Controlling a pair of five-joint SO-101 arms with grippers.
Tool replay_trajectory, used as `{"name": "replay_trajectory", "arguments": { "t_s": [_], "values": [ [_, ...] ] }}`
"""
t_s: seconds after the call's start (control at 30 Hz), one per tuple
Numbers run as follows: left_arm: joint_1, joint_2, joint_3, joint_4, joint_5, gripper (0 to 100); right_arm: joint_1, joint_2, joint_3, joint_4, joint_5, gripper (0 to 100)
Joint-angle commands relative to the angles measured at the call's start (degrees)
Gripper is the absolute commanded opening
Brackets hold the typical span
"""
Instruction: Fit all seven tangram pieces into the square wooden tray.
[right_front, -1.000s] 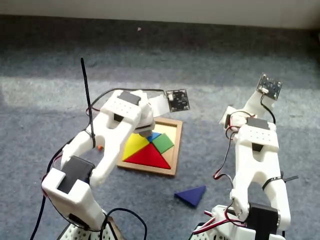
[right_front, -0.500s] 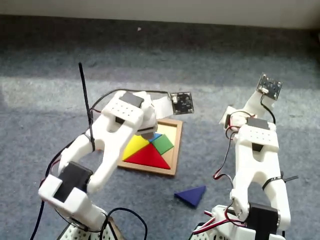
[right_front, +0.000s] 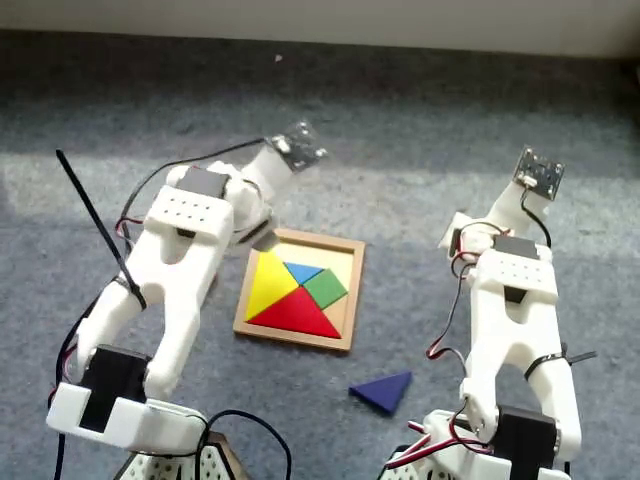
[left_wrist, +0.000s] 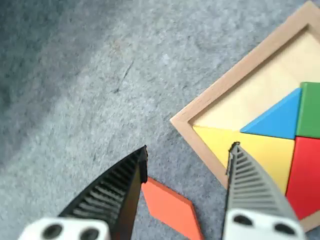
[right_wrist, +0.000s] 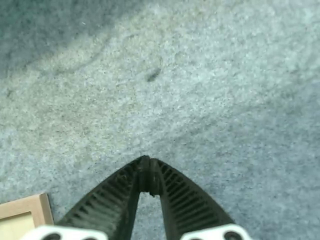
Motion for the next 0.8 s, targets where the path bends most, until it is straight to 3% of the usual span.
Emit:
{"name": "replay_trajectory", "arguments": {
  "t_s": [0.0, 0.2, 0.4, 0.77],
  "values": [
    [-6.7, -2.8, -0.4, 0.4, 8.6, 27, 0.4, -2.7, -0.8, -1.1, 0.1, 0.6],
    [-14.4, -2.1, 0.3, 6.2, 15.0, 31, 0.3, -2.7, -0.8, -1.1, 0.1, 0.6],
    [-15.1, -2.1, 6.0, 6.2, 18.9, 32, 0.3, -2.7, -0.7, -1.1, 0.1, 0.6],
    [-16.0, -2.0, 15.3, -5.7, 28.7, 32, 0.3, -2.7, -0.7, -1.1, 0.1, 0.6]
  ]
}}
